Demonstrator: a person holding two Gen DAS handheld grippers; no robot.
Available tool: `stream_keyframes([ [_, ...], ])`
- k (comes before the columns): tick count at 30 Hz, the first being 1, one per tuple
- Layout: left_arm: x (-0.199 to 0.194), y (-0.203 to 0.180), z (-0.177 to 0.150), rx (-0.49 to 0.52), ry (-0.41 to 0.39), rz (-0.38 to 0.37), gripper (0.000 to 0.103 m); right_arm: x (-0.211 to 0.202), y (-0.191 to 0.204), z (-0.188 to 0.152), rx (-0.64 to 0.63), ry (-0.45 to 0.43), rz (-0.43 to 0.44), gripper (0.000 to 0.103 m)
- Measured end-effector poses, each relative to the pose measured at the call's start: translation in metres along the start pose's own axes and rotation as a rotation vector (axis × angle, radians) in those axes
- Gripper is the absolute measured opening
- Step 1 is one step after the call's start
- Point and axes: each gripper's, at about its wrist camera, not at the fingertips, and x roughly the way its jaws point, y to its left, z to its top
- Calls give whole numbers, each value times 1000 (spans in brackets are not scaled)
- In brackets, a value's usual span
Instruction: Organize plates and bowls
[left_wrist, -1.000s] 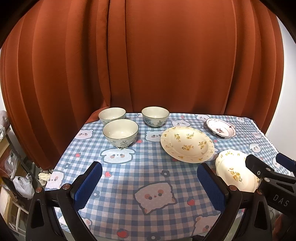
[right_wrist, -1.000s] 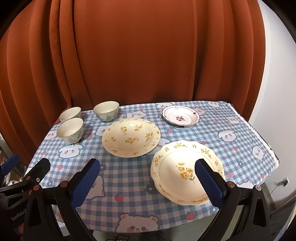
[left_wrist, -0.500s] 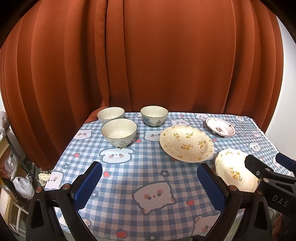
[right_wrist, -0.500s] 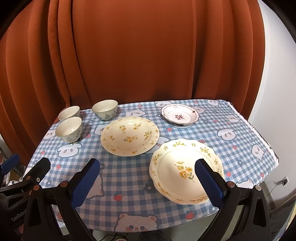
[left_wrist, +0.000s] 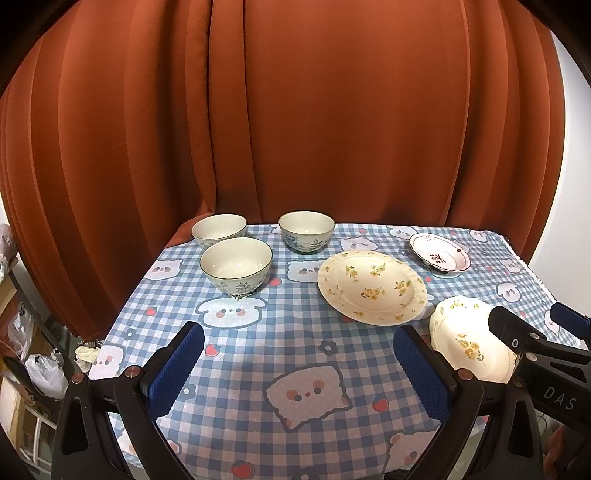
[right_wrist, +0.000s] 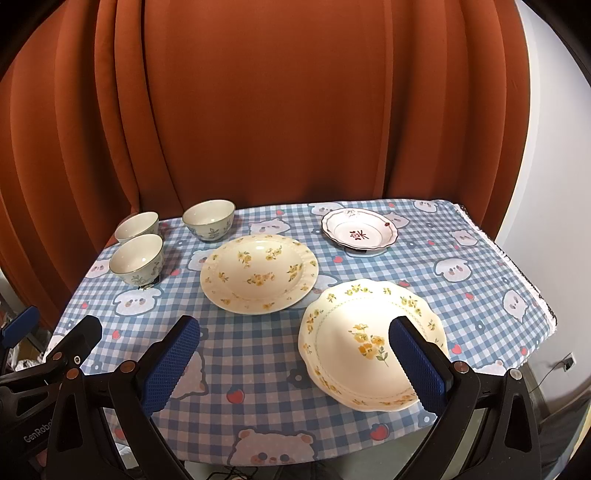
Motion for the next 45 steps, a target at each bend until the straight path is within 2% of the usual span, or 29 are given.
stream_keyframes([
  [26,6,1,4,1,6,-4,103,6,3,3,3,5,-5,103],
  [32,12,16,6,4,14,-22,102,7,7,3,3,7,-13,103],
  [41,22,34,7,-2,39,-60,102,8,32,1,28,23,-54,103],
  [45,30,30,7,9,60,-82,99,12,36,0,41,41,-77,101],
])
